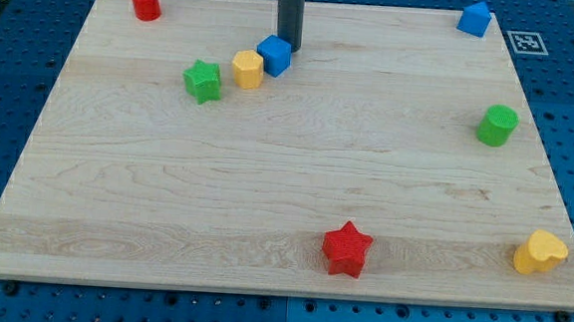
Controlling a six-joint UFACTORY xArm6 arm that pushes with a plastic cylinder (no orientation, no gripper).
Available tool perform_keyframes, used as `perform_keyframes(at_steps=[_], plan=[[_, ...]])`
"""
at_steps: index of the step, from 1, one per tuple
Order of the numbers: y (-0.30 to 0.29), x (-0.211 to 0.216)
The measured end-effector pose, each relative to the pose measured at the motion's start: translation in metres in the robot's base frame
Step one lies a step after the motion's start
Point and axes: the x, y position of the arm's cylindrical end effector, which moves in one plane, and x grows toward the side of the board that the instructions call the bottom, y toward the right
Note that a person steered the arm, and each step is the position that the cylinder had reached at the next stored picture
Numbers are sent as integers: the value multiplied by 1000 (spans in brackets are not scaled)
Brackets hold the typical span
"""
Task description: Slide the green star to the top center
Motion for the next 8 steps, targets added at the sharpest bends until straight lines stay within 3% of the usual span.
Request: perform_keyframes(at_steps=[1,2,3,4,5,8], plan=[[-2,1],[7,32],[19,91],[-11,146],[-80,156],[-111,129]])
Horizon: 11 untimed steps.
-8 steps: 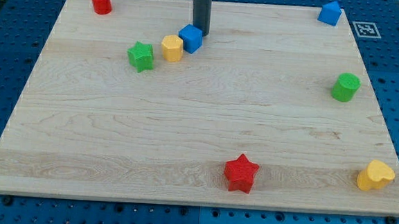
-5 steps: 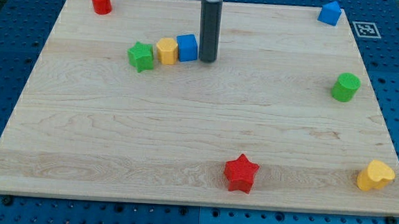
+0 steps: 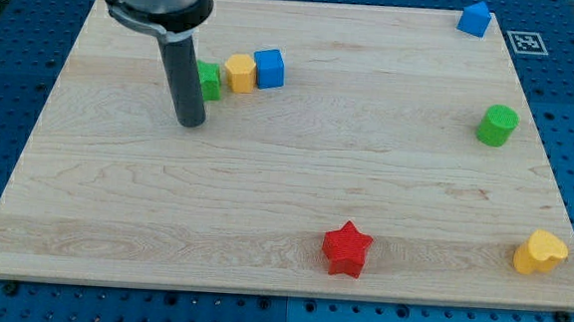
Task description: Slide the green star to the top center
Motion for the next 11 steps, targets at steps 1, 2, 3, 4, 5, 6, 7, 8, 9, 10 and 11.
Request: perform_keyframes(at_steps=[1,2,3,4,5,6,7,8,9,10,11], plan=[[-5,-18],[-5,-31],[-5,-38],[-5,-49],[-5,-62],[-2,-67],[13,-68],[24,-75],[24,-84],[24,-92],[24,-109]])
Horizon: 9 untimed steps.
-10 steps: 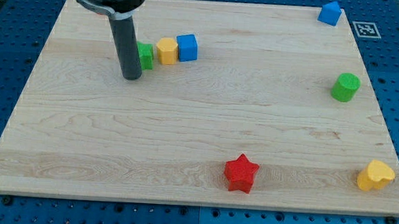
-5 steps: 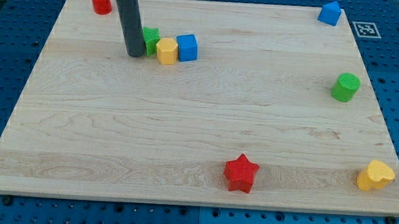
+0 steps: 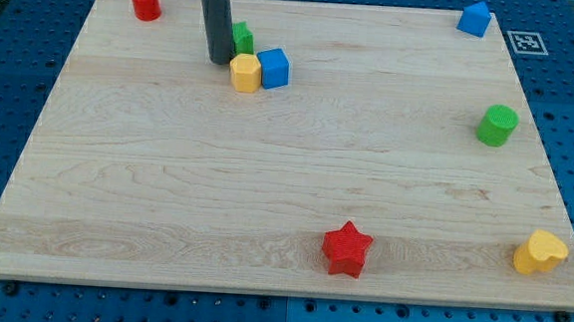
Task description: Slide the green star to the top center
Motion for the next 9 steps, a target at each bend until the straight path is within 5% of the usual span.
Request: perform_keyframes(at_steps=[4,9], plan=[[18,-60],[108,-2]])
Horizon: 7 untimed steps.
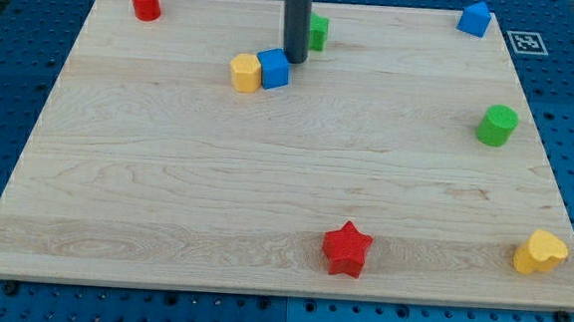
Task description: Slide the green star to the top center
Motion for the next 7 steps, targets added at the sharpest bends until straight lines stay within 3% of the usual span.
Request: perform_keyframes(at_steps=[2,7], plan=[[46,-1],[2,-61]])
